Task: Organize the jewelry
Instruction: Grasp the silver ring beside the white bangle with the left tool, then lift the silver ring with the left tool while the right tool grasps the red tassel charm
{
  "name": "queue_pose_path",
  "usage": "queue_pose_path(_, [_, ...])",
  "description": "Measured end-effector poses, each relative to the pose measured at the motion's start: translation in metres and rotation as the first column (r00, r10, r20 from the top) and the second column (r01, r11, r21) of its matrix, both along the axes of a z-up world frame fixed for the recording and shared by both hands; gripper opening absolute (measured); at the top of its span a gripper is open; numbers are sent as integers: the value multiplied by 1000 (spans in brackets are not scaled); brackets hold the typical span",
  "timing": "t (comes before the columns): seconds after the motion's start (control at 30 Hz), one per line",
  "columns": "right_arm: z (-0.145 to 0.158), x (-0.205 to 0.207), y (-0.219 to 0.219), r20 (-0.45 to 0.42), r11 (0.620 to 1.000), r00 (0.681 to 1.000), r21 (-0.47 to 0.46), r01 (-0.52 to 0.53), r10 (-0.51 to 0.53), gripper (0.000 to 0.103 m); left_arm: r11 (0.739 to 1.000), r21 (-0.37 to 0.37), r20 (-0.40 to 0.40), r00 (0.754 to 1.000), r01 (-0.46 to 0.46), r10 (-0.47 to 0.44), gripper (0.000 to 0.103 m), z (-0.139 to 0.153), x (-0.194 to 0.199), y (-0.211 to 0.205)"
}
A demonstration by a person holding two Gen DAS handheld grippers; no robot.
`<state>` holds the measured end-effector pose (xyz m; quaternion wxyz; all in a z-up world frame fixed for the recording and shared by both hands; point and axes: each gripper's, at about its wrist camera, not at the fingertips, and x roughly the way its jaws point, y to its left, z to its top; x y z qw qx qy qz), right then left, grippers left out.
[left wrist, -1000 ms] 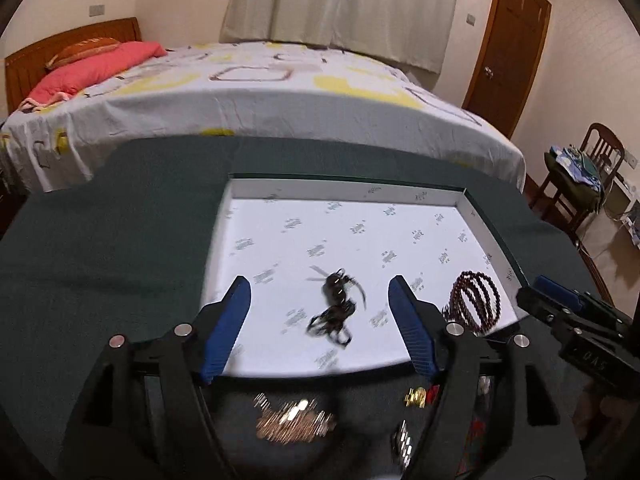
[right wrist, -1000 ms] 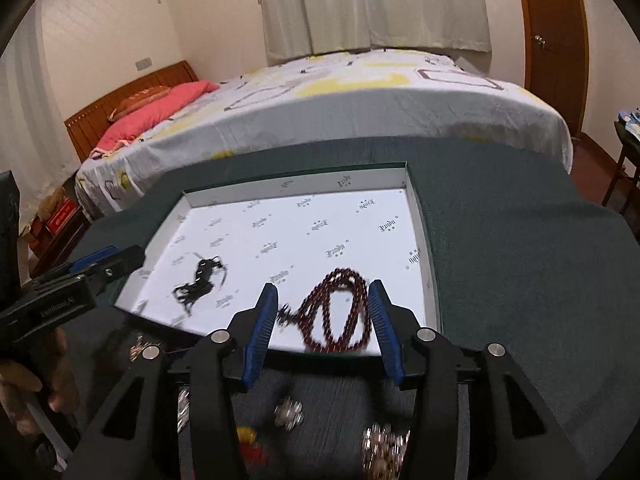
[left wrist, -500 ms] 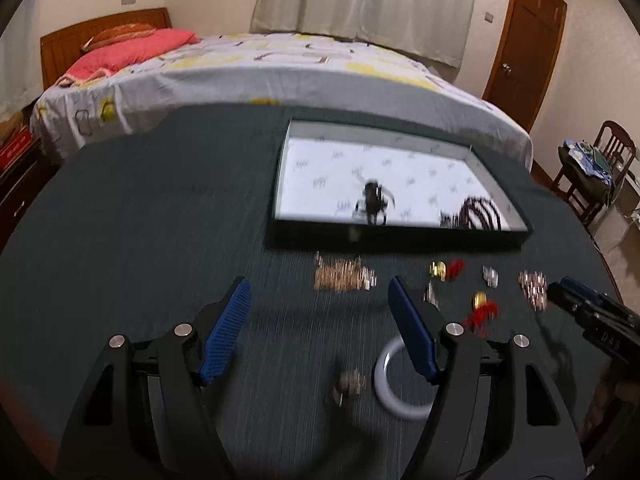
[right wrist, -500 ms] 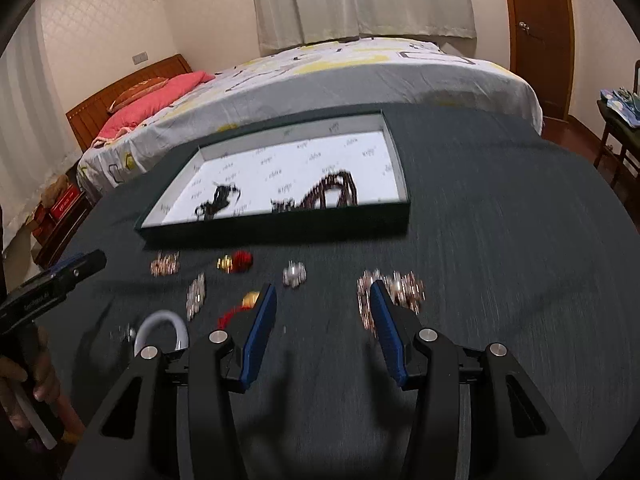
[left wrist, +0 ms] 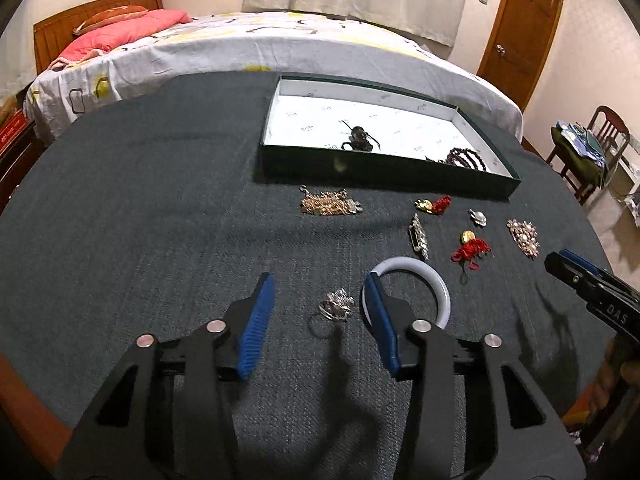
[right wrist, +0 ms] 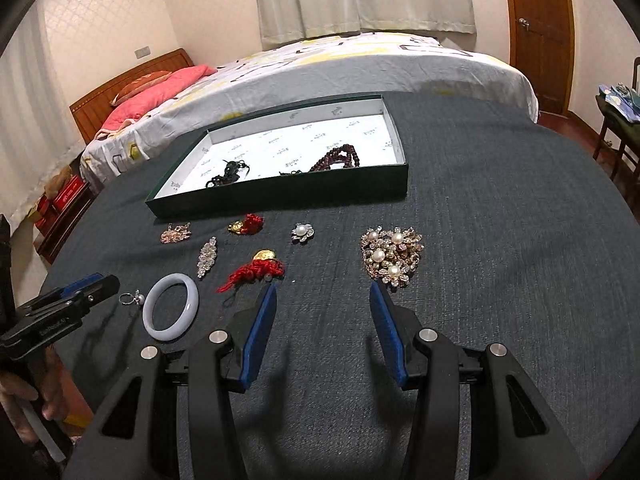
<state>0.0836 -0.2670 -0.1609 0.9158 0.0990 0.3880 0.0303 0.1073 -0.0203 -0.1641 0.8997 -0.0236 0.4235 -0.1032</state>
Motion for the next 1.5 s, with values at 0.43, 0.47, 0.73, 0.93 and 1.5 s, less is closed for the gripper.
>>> queue_pose_path(0.43, [-4, 0, 0, -13, 1000, 1000, 15, -3, 3, 48, 999, -27, -53, 998, 36, -37, 16, -12, -2, -7])
queue_pose_path(0.47, [-4, 0, 0, -13, 1000, 1000, 14, -3, 3, 48, 999, -30, -56, 998, 35, -37, 16, -12, -2, -7])
queue_pose_path(0.73, [-5, 0, 0, -14, 1000, 1000, 15, -3, 4, 48, 999, -30, -83, 996, 29, -32, 16, -16, -6, -7])
queue_pose_path(0.93, [-5, 0, 2, -15, 1000, 1000, 17, -5, 6, 48, 999, -27, -79, 996, 28, -30, 19, -16, -5, -7])
queue_pose_path(1.5, [-10, 1, 5, -26, 1000, 1000, 20, -7, 7, 48, 999, -16, -83, 996, 32, -33, 28, -25, 1, -11])
